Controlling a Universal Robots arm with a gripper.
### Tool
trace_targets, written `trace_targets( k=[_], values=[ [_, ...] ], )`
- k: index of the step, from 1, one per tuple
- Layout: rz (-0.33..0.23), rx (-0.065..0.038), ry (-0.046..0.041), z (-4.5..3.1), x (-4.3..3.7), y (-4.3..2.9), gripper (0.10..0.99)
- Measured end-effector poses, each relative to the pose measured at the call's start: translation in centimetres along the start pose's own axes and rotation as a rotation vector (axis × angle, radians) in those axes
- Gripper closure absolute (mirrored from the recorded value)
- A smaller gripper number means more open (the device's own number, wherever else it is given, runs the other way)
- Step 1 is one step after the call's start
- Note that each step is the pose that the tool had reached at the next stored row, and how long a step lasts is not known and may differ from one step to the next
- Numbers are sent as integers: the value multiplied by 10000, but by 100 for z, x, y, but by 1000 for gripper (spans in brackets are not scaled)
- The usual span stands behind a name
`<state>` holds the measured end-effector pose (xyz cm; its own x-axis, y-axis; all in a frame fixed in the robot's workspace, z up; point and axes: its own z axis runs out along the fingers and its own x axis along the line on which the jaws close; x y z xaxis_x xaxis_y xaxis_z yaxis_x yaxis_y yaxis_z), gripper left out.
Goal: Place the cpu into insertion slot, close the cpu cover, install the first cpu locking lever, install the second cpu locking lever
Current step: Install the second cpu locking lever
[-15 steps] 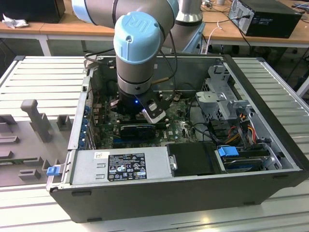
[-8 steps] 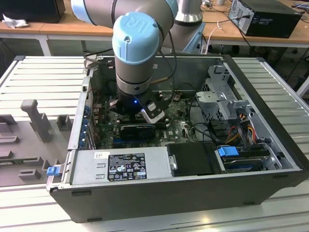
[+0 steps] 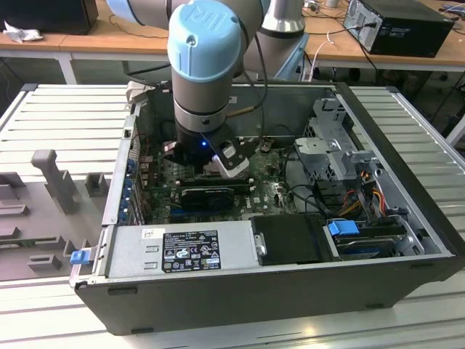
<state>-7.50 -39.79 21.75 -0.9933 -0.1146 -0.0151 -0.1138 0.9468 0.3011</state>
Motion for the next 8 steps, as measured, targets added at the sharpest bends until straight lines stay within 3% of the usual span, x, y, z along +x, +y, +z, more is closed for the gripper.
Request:
trace_targets(
  k=[5,8],
  values=[
    [2,41,4,-111,-2,40,980],
    [0,39,2,-123,-3,44,980]
  ],
)
